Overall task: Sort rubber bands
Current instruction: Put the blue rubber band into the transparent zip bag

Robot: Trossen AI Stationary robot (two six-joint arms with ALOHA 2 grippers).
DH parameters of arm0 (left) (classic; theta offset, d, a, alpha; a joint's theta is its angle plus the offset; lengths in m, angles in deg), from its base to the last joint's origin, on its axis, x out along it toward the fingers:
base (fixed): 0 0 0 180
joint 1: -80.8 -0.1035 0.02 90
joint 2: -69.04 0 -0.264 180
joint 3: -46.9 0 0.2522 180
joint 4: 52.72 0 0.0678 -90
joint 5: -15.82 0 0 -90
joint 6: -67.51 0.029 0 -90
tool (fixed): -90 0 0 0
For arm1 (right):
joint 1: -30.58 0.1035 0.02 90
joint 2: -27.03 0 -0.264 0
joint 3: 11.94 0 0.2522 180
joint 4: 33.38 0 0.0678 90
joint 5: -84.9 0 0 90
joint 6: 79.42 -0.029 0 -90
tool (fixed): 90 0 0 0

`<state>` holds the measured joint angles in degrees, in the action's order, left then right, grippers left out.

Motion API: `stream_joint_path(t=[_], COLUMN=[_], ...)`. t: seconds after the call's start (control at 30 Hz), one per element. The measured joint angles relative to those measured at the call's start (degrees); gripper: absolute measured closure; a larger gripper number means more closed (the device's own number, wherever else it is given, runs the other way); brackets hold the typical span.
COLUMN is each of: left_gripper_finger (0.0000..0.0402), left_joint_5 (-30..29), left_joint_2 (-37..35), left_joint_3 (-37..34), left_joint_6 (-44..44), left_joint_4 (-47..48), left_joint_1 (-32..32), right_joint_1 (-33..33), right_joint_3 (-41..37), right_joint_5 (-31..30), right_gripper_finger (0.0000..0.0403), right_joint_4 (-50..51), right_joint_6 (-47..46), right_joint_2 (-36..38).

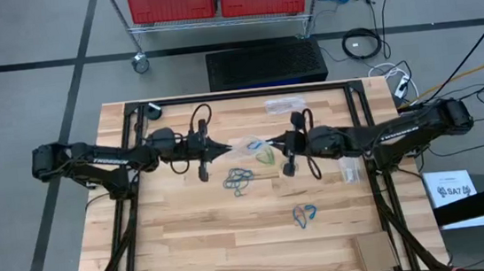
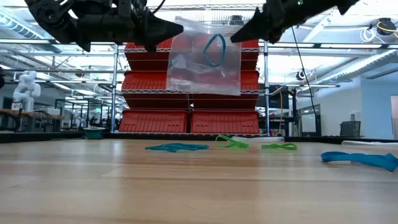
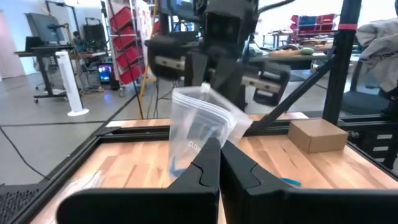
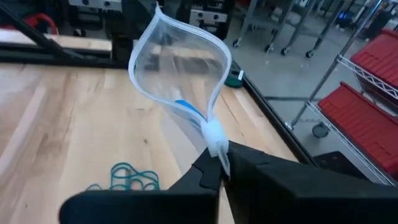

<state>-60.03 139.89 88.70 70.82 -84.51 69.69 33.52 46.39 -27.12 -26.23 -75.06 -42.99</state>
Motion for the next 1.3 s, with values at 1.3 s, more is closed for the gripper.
stream_joint_path(t=[1.3], left_gripper_finger=[0.0401], left_joint_5=[-1.1], left_joint_2=[1.7], left_joint_3=[2.1], left_joint_6=[1.6], left_joint_4=[2.8], left_joint_1=[1.0], right_joint_1=[-5.2], right_joint_3=[3.9], right_joint_5=[11.6], right_gripper_finger=[0.0403], right_joint_4=[8.3], right_joint_6=[-7.0], right_joint_2=[-0.5])
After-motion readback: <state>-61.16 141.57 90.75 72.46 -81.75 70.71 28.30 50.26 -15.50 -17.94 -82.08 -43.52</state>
